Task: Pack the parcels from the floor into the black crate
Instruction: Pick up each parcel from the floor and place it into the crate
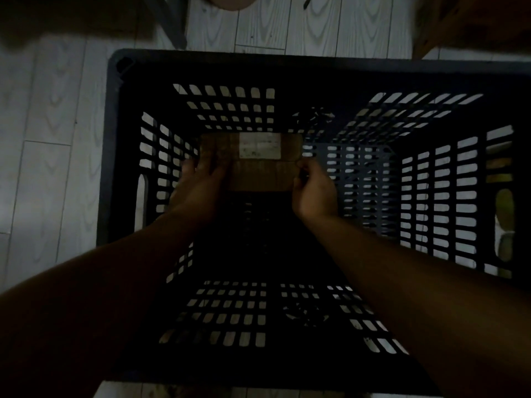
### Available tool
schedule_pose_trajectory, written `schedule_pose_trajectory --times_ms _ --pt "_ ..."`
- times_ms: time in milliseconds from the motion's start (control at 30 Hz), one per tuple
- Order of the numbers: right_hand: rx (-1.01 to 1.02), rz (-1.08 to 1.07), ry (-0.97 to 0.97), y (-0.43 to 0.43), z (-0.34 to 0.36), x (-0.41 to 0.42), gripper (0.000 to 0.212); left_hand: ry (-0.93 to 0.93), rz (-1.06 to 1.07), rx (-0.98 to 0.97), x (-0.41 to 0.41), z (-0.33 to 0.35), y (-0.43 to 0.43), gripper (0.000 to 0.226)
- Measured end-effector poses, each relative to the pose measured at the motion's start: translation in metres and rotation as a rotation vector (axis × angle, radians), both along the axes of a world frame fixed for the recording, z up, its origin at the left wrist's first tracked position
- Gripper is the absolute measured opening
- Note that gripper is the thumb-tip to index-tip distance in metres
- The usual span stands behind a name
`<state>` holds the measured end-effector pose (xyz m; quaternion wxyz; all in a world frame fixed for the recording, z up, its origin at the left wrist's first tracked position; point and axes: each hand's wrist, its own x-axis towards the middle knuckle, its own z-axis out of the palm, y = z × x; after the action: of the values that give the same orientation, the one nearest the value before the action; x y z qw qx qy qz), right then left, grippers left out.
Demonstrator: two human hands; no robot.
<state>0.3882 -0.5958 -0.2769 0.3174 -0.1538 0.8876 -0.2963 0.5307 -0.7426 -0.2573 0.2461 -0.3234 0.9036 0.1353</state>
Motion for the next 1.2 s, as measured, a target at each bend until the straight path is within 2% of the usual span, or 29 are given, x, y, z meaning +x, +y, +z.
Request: schedule_pose_trajectory --times_ms 133,300,400,500,600,700,767,833,900,1033,1200 --pt "0.039 0.110 -0.031 -0.016 -0.004 0.001 0.037 -0.053 -0.001 -0.122 -0.011 -0.008 -0.009 0.085" --pt "0.111 0.359 -0.290 -0.012 -0.005 0.006 0.081 -0.180 0.014 0.001 -0.016 0.000 -0.011 0.079" --pt "0.149 0.399 -0.335 0.003 0.040 -0.011 0.081 -0.193 0.044 0.076 -0.016 0.041 -0.008 0.084" --pt "0.181 0.396 -0.359 0.020 0.114 -0.031 0.067 -0.162 0.032 0.170 -0.018 0.116 0.007 0.087" --pt "0.169 0.363 -0.399 0.045 0.213 -0.044 0.059 -0.094 0.078 0.273 -0.018 0.220 0.036 0.087" --pt "0.164 0.362 -0.392 0.083 0.320 -0.052 0.077 0.044 0.116 0.341 -0.016 0.329 0.065 0.093" --pt "0.181 0.409 -0.393 0.118 0.377 -0.058 0.093 0.068 0.132 0.351 -0.011 0.399 0.083 0.086" --pt "0.205 0.446 -0.336 0.144 0.459 -0.058 0.092 0.035 0.132 0.315 -0.007 0.461 0.100 0.075" --pt "0.237 0.416 -0.246 0.170 0.534 -0.056 0.078 0.043 0.096 0.258 -0.007 0.511 0.114 0.070" --pt "0.307 0.287 0.007 0.232 0.634 -0.052 0.077 0.074 0.026 0.224 -0.023 0.609 0.151 0.074" --pt "0.297 0.129 0.208 0.326 0.729 -0.025 0.073 0.301 -0.173 0.199 -0.045 0.720 0.218 0.075"
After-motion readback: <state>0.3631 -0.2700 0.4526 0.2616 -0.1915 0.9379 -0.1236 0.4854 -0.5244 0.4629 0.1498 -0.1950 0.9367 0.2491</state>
